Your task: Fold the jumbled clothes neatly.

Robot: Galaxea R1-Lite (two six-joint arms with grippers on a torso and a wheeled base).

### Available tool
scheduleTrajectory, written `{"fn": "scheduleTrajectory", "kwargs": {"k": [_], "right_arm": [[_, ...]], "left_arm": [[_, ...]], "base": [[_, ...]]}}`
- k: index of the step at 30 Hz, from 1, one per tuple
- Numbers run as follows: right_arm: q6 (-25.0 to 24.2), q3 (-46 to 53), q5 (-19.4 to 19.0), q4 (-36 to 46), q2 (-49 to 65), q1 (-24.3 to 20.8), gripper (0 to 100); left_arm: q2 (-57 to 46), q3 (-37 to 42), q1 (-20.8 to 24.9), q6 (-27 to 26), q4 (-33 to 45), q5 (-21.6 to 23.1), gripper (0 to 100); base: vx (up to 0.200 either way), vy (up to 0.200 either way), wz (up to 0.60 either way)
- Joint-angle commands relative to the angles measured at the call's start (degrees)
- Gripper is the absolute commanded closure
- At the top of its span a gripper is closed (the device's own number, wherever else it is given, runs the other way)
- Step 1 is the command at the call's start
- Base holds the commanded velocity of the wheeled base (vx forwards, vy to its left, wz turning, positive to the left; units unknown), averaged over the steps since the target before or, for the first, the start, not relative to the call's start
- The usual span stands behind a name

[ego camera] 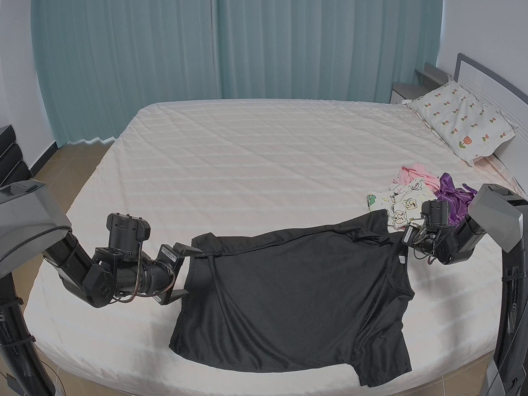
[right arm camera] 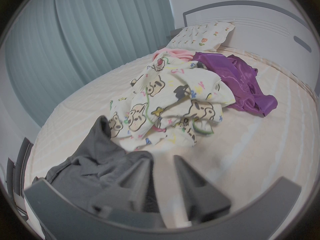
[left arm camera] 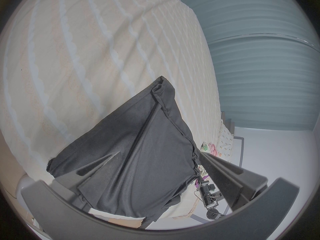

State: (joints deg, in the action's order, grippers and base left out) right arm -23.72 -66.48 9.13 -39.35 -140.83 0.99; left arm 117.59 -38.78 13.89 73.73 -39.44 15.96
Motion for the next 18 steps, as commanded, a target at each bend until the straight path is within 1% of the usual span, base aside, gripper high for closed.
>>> {"fn": "scheduleTrajectory", "kwargs": {"k": [1, 6, 7, 13, 15, 17, 18], "right_arm": [[-0.62, -1.29, 0.01, -0.99, -2.17, 0.77, 0], [-1.06, 2.58, -2.19, -0.99, 1.17, 1.91, 0], [-1.41, 3.9, -4.12, -0.99, 2.57, 2.44, 0], [-2.38, 4.86, -4.47, -1.08, 3.89, 4.37, 0], [-3.7, 7.15, -5.18, -0.9, 5.47, 4.73, 0], [-3.79, 9.61, -6.58, -0.81, 6.88, 4.73, 0], [-3.79, 9.61, -6.58, -0.81, 6.88, 4.73, 0]], "left_arm": [[0.01, 0.02, 0.0, 0.01, -0.03, -0.05, 0], [0.01, 0.02, 0.0, 0.01, -0.03, 0.04, 0], [-0.08, 0.02, 0.0, 0.01, -0.03, 0.04, 0], [-0.26, 0.37, 0.0, 0.1, -0.03, 0.04, 0], [-0.26, 0.37, 0.0, 0.1, -0.03, 0.04, 0], [-0.34, 0.46, 0.0, 0.1, -0.03, -0.05, 0], [-0.34, 0.46, 0.0, 0.1, -0.03, -0.05, 0]], "base": [[0.0, 0.0, 0.0], [0.0, 0.0, 0.0], [0.0, 0.0, 0.0], [0.0, 0.0, 0.0], [0.0, 0.0, 0.0], [0.0, 0.0, 0.0], [0.0, 0.0, 0.0]]}}
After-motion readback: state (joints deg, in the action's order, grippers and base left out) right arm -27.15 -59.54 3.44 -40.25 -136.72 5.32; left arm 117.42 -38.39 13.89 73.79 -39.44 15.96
